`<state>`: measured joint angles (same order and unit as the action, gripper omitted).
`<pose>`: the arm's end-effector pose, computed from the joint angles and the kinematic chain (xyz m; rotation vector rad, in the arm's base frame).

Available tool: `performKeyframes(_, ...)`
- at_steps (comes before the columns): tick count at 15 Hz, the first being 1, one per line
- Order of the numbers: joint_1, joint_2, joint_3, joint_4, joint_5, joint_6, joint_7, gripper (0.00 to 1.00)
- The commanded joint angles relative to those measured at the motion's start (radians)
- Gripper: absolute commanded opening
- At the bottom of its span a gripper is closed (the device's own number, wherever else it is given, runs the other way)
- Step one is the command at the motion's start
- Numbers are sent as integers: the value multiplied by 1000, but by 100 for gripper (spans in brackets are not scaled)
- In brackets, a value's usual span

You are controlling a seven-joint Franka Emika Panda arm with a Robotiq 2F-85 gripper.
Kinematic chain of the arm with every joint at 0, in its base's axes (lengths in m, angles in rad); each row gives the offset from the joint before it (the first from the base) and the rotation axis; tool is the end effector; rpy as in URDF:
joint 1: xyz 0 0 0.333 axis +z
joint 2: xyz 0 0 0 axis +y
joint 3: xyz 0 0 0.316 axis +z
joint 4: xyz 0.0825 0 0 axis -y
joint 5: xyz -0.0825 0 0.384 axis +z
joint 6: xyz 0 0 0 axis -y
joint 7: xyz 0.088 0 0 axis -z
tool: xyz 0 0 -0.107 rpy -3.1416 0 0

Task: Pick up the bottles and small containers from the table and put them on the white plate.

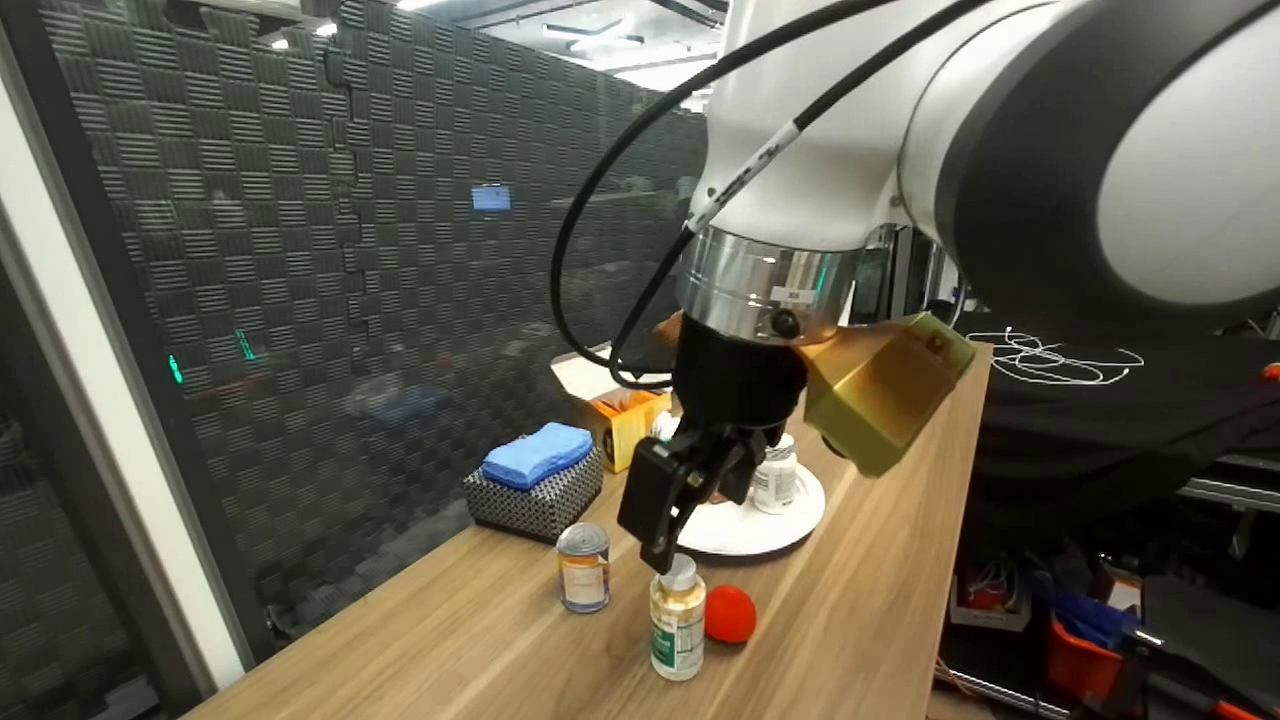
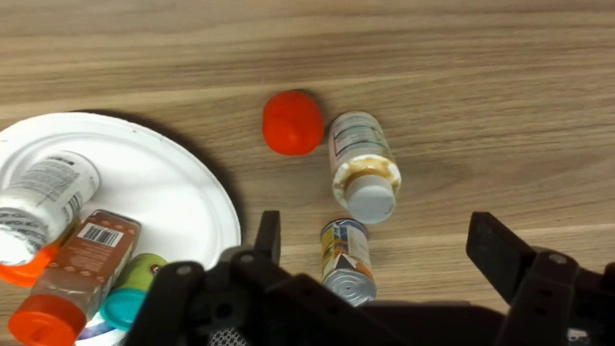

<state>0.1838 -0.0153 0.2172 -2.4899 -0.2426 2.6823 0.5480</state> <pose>0.4459 0.1972 0.3122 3.0930 0.0926 0.3787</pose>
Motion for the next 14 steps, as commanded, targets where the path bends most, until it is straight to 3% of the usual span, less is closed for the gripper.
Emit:
performKeyframes(1,20,66,7,82,24,-57,9,100)
performKeyframes(14,-3,148,-81,197,114,-190,-115,100)
